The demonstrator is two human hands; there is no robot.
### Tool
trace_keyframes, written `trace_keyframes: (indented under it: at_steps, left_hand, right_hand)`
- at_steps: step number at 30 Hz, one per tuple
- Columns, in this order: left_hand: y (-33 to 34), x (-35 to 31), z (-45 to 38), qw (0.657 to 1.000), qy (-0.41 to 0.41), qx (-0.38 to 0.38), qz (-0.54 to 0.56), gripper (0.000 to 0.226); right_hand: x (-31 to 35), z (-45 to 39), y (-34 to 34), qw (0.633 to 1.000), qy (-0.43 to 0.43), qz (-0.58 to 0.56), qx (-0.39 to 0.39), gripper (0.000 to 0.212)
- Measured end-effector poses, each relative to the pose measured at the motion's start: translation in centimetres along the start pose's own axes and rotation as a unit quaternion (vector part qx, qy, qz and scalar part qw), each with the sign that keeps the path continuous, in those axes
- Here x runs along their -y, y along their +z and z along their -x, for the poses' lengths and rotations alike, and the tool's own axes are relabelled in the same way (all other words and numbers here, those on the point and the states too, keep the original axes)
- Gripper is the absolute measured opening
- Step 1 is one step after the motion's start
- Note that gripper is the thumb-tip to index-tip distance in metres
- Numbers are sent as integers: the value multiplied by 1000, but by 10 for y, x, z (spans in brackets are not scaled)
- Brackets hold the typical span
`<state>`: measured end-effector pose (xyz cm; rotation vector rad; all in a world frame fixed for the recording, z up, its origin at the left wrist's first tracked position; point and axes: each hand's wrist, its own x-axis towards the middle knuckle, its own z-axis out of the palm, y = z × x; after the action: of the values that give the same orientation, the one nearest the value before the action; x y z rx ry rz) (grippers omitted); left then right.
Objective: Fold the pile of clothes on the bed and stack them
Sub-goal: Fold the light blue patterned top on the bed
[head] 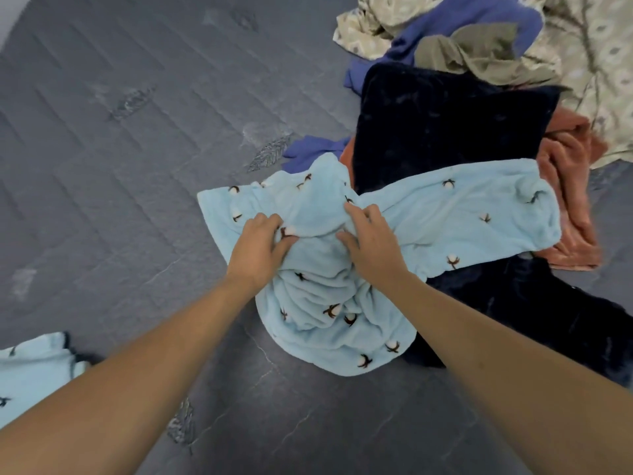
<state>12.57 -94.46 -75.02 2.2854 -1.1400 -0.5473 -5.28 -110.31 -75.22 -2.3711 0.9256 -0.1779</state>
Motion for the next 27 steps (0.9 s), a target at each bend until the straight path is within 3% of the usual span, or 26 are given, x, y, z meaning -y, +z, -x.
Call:
trace_keyframes:
  at_steps: [4,8,10,15,17,19,22,27]
  left_hand:
    - [-3,-1,5,1000,20,-1,9,20]
    - [-6,0,13,999,10,-11,31,16]
    - [-7,-1,18,999,-5,-8,46,24]
    - [-11,-4,29,994,-39,21,102,22]
    - [-12,-8,27,986,-78,41,144,39]
    - [-12,-13,19,973,-113,50,195,35]
    - [-9,-14,0,970,-133,35,198,33]
    - [-2,-2,-10,966,-148,0,212,28]
  right_hand:
    - [1,-2,-5,999,-23,-41,-27,31]
    - [0,4,-8,996,-31,-70,-50,24]
    - [2,11,-10,995,-39,-74,-59,22]
    - [10,28,-28,995,-43,-69,-56,26]
    - [9,33,-33,997,-37,-61,-41,28]
    - [7,32,-36,998,-31,-38,-38,35]
    - [4,18,-33,998,-13,3,-55,39]
    - [10,-18,-23,1000,1,14,-16,45]
